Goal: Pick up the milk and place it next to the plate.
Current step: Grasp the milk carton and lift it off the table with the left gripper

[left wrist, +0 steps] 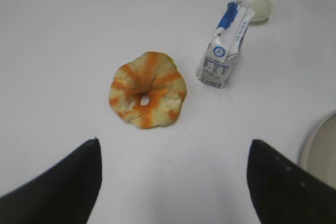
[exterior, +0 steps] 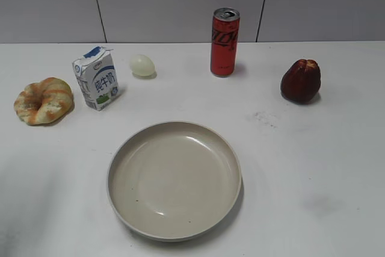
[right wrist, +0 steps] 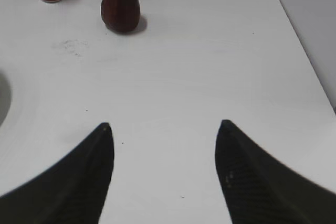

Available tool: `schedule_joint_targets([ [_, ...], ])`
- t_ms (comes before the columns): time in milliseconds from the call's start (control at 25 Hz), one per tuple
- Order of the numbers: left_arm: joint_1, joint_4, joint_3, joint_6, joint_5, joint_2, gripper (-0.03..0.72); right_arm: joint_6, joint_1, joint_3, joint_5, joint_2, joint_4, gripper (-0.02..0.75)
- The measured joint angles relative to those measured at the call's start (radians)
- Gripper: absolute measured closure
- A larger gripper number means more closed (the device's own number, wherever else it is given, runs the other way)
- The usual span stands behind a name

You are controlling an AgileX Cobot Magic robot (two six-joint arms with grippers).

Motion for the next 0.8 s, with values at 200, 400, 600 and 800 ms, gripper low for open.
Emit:
schedule_joint_targets([
  [200,-0.052,-0.041,-0.290,0.078,0.142,0.279,0.022,0.000,0.000,0.000,0.000,0.000,0.000,0.274],
  [400,-0.120,-0.039,-0.506,0.115,0.217,0.513,0.021,0.000,0.000,0.000,0.000,0.000,0.000,0.274],
  [600,-0.151,-0.038,-0.624,0.170,0.243,0.683,0.021,0.000,0.000,0.000,0.000,0.000,0.000,0.274],
  [800,-0.158,-0.035,-0.684,0.204,0.234,0.798,0.021,0.000,0.000,0.000,0.000,0.000,0.000,0.274],
])
